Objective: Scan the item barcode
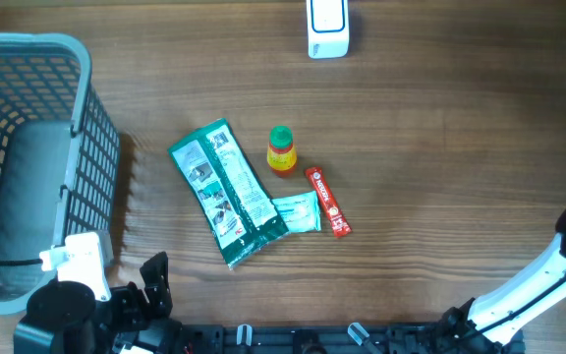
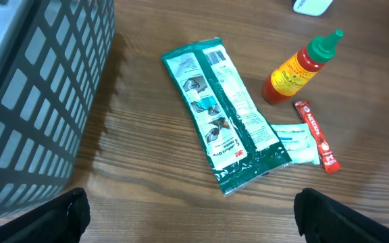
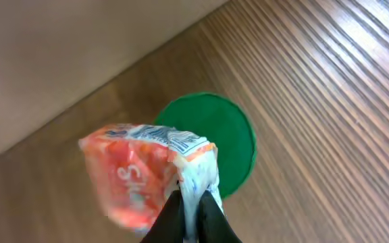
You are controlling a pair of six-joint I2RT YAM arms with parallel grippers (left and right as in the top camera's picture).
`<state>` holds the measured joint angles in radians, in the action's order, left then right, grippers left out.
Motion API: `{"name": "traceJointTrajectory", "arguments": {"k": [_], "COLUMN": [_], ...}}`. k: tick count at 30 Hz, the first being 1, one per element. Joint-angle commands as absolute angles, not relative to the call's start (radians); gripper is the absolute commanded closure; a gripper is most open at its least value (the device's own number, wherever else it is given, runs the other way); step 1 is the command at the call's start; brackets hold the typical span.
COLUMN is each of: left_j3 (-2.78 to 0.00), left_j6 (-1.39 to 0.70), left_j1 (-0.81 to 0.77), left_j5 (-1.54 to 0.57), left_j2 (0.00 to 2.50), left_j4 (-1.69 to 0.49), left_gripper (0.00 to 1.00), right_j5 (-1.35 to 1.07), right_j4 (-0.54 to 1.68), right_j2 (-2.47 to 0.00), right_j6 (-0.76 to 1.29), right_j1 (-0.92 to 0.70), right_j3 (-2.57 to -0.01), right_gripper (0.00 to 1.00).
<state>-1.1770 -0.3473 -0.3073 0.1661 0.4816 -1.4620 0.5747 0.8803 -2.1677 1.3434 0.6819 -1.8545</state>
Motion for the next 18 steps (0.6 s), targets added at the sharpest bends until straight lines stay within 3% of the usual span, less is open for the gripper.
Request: {"name": "traceJointTrajectory", "arguments": {"k": [1,10,17,18], "left_j3": [-1.176,-1.176,-1.176,-1.176], "left_j6": [-0.356,-0.356,-0.356,-0.356], "left_j1": [-0.303,-0.303,-0.303,-0.303], "left_j5": [0.165,0.165,0.165,0.165], "left_j2": [0.484,0.484,0.484,0.484], "left_j4": [-1.46,-1.46,-1.46,-1.46], "left_gripper": [0.0,0.0,0.0,0.0], "right_j5": [0.507,0.336,0.568,0.566], "right_j4": [0.843,0.778,0.88,0.889], "right_j2": [-2.181,-2.186,-2.186,-2.186], "right_j6": [1.277,1.125,1.127,1.125], "right_j1": [0.68,0.653,0.647,0.652], "right_j3": [-1.853,-1.863,-1.856,-1.856], "right_gripper": [0.95,0.95,0.95,0.85]}}
